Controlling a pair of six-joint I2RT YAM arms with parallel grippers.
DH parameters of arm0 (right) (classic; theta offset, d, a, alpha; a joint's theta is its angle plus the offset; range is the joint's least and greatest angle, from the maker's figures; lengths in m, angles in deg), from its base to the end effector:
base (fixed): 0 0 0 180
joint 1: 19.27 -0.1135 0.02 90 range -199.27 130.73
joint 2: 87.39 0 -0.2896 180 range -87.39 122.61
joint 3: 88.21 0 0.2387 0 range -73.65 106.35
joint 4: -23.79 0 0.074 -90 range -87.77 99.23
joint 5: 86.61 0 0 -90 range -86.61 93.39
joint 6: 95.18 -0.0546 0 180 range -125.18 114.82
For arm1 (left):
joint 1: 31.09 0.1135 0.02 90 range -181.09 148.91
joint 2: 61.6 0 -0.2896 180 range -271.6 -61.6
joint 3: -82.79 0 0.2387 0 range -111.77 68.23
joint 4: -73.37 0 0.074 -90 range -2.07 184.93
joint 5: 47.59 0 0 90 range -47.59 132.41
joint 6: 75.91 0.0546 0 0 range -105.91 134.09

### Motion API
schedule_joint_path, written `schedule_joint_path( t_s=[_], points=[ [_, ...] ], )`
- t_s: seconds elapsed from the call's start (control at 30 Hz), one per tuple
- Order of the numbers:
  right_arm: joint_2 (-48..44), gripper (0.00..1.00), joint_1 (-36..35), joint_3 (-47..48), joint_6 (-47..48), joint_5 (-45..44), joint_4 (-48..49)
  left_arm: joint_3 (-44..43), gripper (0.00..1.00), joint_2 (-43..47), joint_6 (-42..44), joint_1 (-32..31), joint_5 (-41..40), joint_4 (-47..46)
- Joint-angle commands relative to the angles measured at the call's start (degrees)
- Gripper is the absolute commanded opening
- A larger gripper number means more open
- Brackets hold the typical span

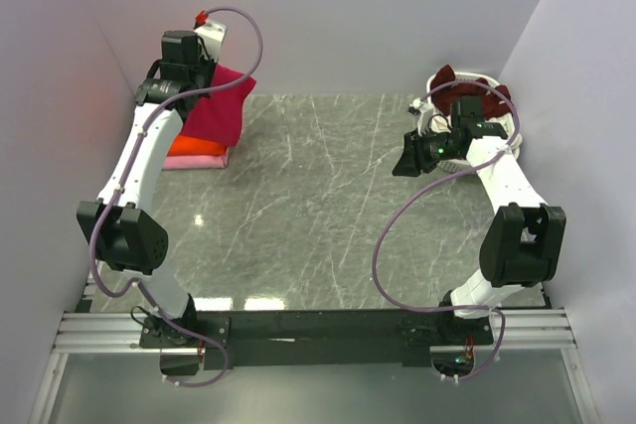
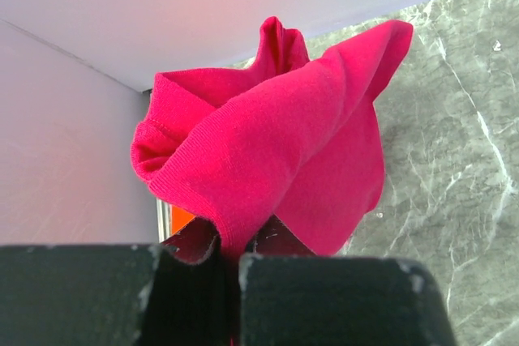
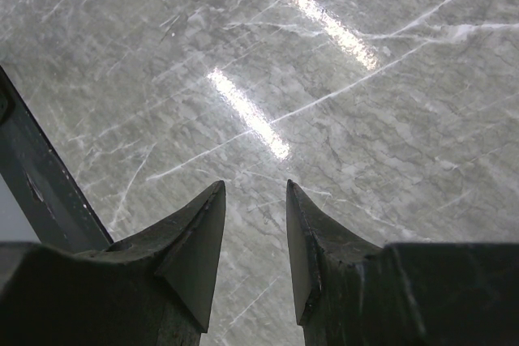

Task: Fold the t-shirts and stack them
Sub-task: Neatly place the folded tshirt to the corner

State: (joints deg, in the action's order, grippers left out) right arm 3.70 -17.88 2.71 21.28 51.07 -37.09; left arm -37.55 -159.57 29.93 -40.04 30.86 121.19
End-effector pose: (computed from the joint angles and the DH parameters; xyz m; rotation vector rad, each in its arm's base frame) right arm 0.3187 0.0326 0.3054 -0.7659 2.2189 0.8554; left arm 0.3929 -0.0508 0.4364 0.3064 1.9930 0.2795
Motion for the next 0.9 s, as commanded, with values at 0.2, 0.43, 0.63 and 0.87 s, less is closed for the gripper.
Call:
schedule_joint_path(
  t_s=[0.2, 0.43, 0.63, 0.87],
  points=[
    [-0.21, 0.43, 0.11, -0.68, -0.18, 0.57, 0.1, -0.57, 0.0, 3.58, 0.6, 2.09, 0.56, -4.78],
    [0.14, 0.43, 0.11, -0.6, -0.09, 0.48, -0.17, -0.22, 0.0, 1.38, 0.34, 4.11, 1.27, -4.95],
    [0.58, 0.43, 0.11, -0.42, 0.26, 0.57, -0.52, -4.07, 0.0, -4.58, -0.45, 6.49, 3.37, -4.43],
    [0.67, 0.43, 0.11, -0.59, 0.35, 0.75, -0.61, -9.62, 0.0, -14.24, -0.28, 8.77, 3.2, -5.74]
  ],
)
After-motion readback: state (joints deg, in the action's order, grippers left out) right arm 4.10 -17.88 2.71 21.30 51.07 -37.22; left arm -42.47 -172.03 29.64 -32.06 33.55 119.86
